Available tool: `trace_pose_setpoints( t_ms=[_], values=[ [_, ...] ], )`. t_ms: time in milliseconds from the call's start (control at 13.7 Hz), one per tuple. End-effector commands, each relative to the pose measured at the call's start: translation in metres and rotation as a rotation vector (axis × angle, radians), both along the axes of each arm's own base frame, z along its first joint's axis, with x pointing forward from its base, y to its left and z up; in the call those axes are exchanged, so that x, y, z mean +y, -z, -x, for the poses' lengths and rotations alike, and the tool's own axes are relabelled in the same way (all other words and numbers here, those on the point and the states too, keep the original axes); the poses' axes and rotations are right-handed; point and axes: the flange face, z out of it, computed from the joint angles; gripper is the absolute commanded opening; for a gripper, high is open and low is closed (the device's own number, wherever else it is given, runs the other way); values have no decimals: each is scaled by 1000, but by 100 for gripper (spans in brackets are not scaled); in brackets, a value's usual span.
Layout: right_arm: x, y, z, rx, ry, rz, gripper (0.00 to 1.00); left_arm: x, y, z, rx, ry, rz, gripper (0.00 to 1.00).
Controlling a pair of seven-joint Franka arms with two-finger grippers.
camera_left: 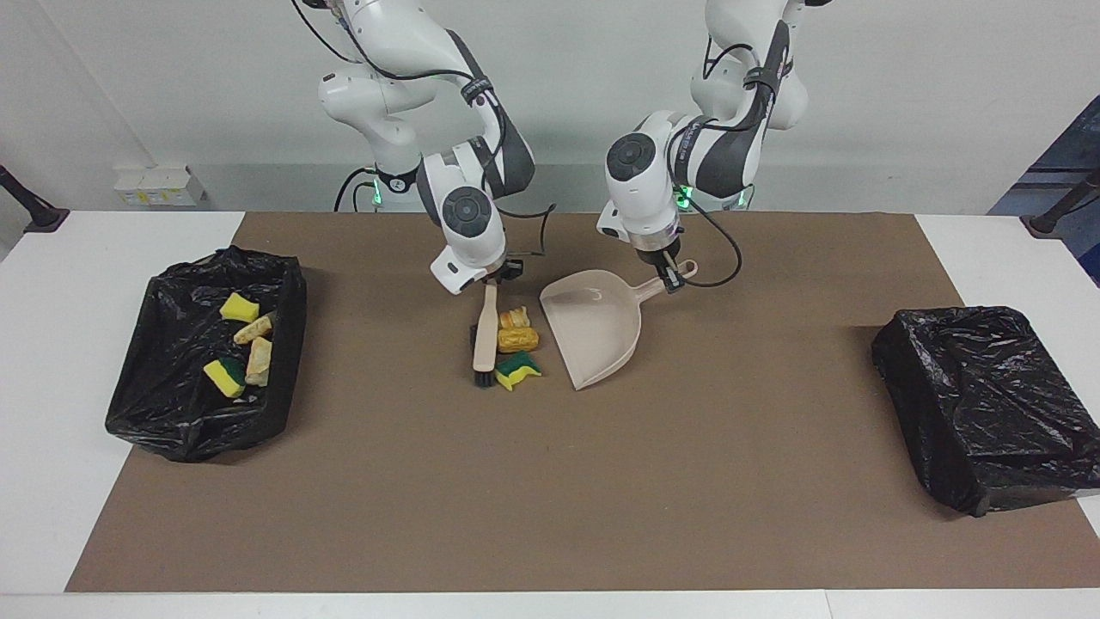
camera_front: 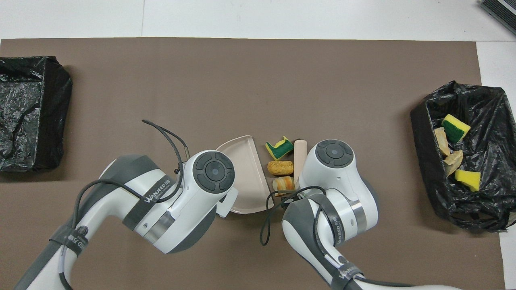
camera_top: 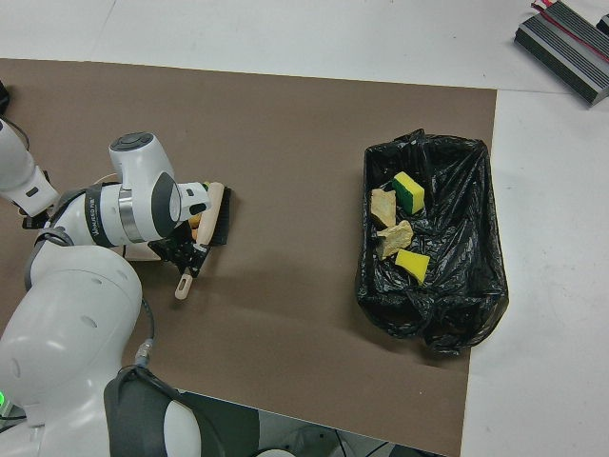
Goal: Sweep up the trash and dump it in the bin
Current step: 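Sweep the rolls and sponge into the dustpan with the right gripper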
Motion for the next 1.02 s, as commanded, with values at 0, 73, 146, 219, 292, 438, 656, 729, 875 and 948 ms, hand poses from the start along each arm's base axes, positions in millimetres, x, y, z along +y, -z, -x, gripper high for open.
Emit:
trace_pose_setpoints(
  t_ms=[0,73,146,219,292,438,656,729,875,948],
  values=[
    [38,-2,14,16,2,-90,0,3,6,7,-5,39,-11,0],
    [56,-8,21,12,-12,-117,0,3,5,7,-7,36,-11,0],
    [69,-14,24,16,-16,-157,0,3,6,8,-12,37,-5,0],
    [78,-18,26,30,-29,-217,0,5,10,8,-18,39,4,0],
    [86,-21,30,37,-56,-276,0,7,11,5,-27,36,14,0],
    [95,-30,34,27,-99,-312,0,17,13,-5,-37,23,29,0],
    [72,-55,28,41,-101,-304,0,25,14,-16,-64,17,59,0],
    [59,-71,19,34,-97,-302,0,26,16,-20,-73,44,79,0],
    [40,-95,3,37,-117,-260,0,32,22,-24,-78,136,116,0],
    [35,-105,0,36,-127,-242,0,37,23,-27,-89,137,127,0]
  ],
)
